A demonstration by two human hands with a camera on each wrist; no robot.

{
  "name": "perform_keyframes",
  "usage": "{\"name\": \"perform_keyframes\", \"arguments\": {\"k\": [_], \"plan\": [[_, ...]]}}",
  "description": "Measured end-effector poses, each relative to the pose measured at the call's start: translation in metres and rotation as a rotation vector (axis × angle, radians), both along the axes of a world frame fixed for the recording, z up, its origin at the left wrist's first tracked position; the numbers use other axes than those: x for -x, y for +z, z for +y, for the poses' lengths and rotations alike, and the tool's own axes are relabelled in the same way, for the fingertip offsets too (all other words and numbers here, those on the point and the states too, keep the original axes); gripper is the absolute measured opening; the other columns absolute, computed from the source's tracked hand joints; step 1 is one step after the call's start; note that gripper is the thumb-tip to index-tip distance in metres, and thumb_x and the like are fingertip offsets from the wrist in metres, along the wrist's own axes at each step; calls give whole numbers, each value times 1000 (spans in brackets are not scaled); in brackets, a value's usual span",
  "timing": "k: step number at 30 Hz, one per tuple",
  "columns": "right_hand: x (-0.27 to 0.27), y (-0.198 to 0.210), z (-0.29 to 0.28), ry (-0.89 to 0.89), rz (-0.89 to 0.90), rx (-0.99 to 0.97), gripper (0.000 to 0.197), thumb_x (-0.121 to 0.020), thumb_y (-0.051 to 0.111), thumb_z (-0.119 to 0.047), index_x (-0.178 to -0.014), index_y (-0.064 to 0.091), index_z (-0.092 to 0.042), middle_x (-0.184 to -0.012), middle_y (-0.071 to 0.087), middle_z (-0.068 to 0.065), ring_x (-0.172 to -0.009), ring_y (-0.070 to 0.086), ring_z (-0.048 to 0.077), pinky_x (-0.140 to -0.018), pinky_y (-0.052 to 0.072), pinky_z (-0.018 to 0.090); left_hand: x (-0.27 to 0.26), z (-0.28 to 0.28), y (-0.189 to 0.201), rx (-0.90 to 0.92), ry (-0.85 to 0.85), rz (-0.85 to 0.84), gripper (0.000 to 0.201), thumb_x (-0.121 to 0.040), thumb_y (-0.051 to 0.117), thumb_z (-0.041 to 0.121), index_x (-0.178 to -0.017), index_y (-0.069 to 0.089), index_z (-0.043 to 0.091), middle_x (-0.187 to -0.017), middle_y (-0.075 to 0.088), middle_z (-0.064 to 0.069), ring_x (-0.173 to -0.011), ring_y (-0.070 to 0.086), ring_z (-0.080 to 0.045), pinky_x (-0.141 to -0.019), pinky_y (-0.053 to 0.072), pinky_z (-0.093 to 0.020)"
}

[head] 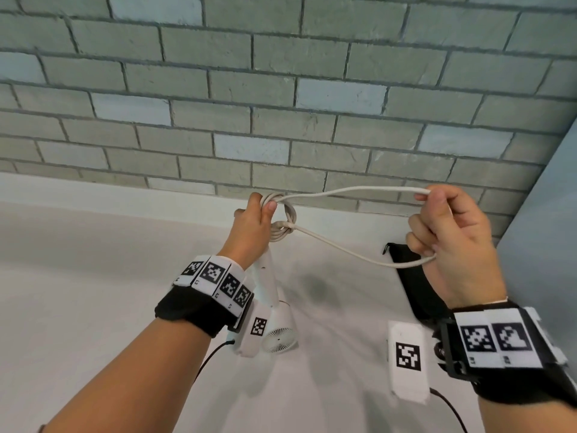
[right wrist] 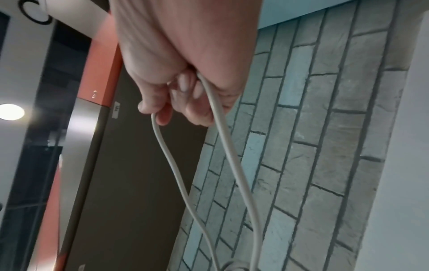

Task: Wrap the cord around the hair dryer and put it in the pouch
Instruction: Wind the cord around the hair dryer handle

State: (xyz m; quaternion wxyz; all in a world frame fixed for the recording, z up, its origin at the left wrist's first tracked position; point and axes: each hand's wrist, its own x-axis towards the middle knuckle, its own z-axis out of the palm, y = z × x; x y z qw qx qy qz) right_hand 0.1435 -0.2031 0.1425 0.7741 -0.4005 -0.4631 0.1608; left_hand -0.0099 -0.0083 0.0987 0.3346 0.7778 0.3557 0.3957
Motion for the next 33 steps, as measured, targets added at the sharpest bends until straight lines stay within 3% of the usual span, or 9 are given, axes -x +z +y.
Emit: {"name": "perform_keyframes", "arguments": {"k": [8, 12, 15, 18, 21, 25, 27, 30, 33], "plan": [[-12, 4, -15, -261, -238, 219, 34, -72, 59, -40, -82, 62, -7, -43, 40, -14, -41, 30, 4, -39, 28, 16, 1, -4, 2, 201, -88, -250, 22, -98, 33, 33, -97, 43, 13, -84, 56, 1, -77, 52, -16, -67, 43, -27], [-27, -5, -18, -348, -330, 356, 11, -81, 62, -28, -76, 66, -19, -46, 45, -6, -42, 34, 4, -43, 30, 13, 1, 0, 0, 194, -70, -281, 21, -97, 35, 31, -96, 45, 13, -86, 54, 0, -82, 52, -20, -73, 43, -33], [-32, -7, -20, -420, -490, 429, 8, -80, 64, -27, -76, 66, -21, -62, 51, 27, -52, 43, 27, -54, 40, 30, 3, 2, 0, 192, -59, -311, 16, -97, 36, 31, -89, 47, 23, -85, 61, 2, -82, 58, -23, -75, 47, -39], [-38, -15, -13, -524, -614, 519, 8, -83, 63, -24, -75, 64, -22, -64, 62, 15, -62, 54, 29, -63, 42, 35, 4, 0, 1, 201, -65, -322, 15, -97, 37, 30, -89, 46, 21, -73, 60, 3, -67, 55, -16, -65, 46, -30], [-43, -30, 5, -614, -789, 654, 15, -85, 58, -7, -98, 65, -10, -88, 66, 12, -86, 61, 30, -77, 43, 30, 4, -4, 1, 152, -76, -291, 20, -97, 36, 29, -83, 44, 17, -70, 52, 2, -62, 50, -11, -51, 44, -14], [-11, -42, 33, -363, -947, 662, 44, -92, 46, -9, -135, 40, -16, -122, 56, 7, -113, 53, 21, -101, 37, 41, 0, -17, 2, 41, -78, -236, 24, -97, 36, 29, -78, 42, 15, -68, 48, 3, -60, 46, -9, -51, 39, -12], [6, -41, 45, -298, -902, 563, 38, -96, 41, -24, -134, 42, -19, -112, 57, 2, -103, 53, 13, -96, 39, 30, 0, -22, 2, 36, -91, -239, 25, -97, 37, 30, -78, 42, 14, -67, 48, 3, -59, 46, -10, -54, 40, -15], [13, -34, 53, -333, -784, 307, 28, -93, 43, -27, -111, 62, -16, -87, 61, -1, -78, 53, 5, -73, 39, 10, 7, -26, 2, 29, -124, -245, 22, -95, 42, 29, -83, 45, 11, -68, 48, 2, -63, 46, -12, -62, 40, -25], [9, -35, 59, -342, -760, 301, 21, -89, 48, -22, -93, 65, -12, -76, 56, -14, -71, 52, 7, -69, 43, 19, 10, -30, 3, 30, -153, -262, 19, -92, 48, 30, -86, 51, 13, -67, 49, 1, -64, 47, -13, -63, 42, -26]]}}
